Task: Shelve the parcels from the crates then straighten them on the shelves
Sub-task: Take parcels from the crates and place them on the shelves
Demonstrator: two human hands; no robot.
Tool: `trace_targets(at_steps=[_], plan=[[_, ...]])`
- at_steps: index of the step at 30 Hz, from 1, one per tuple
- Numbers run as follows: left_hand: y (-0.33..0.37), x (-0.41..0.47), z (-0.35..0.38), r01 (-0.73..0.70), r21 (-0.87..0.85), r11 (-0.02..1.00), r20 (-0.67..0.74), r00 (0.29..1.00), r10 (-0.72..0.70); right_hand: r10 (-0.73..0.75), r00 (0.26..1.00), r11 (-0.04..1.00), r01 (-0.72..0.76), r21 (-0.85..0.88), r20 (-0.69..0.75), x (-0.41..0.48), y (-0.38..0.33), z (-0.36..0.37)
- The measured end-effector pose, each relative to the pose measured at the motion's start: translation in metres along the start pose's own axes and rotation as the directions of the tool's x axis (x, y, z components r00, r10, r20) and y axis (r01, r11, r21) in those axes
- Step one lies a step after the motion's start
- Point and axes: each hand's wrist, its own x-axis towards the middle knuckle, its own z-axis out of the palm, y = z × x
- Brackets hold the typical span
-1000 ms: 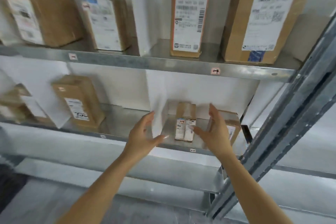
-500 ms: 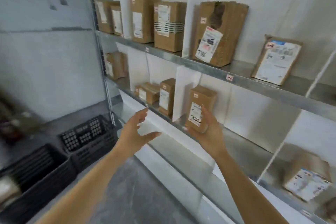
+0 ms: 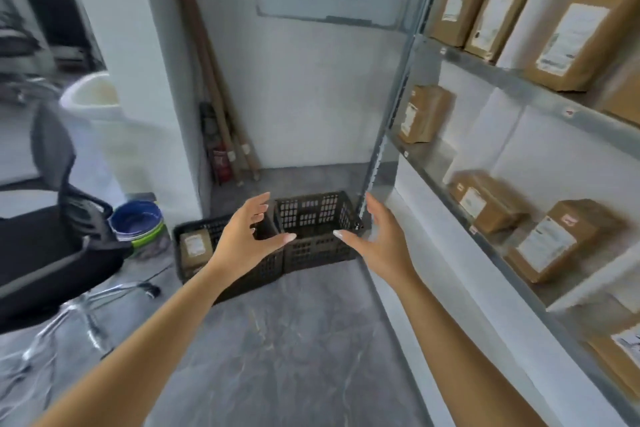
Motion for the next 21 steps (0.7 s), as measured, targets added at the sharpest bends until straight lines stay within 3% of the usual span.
trace_targets(at_steps=[5, 11, 21], plan=[[-0.054, 0.068, -0.035, 0.164, 0.010, 0.986, -0.162, 0.974, -0.161, -0.036, 0.986, 0.998, 0.029, 0.048, 0.164, 0.102, 0.015, 0.070], [-0.103, 0.142, -0.069, 0.340, -0.137, 0.931, -0.335, 0.868, -0.366, -0.045, 0.923, 0.997, 0.015, 0.081, 0.383, 0.210, 0.027, 0.153], [-0.228, 0.255, -0.116, 0.514, -0.210, 0.832, -0.383, 0.740, -0.554, 0.018, 0.785, 0.999, -0.034, 0.014, 0.619, 0.345, 0.050, 0.322]])
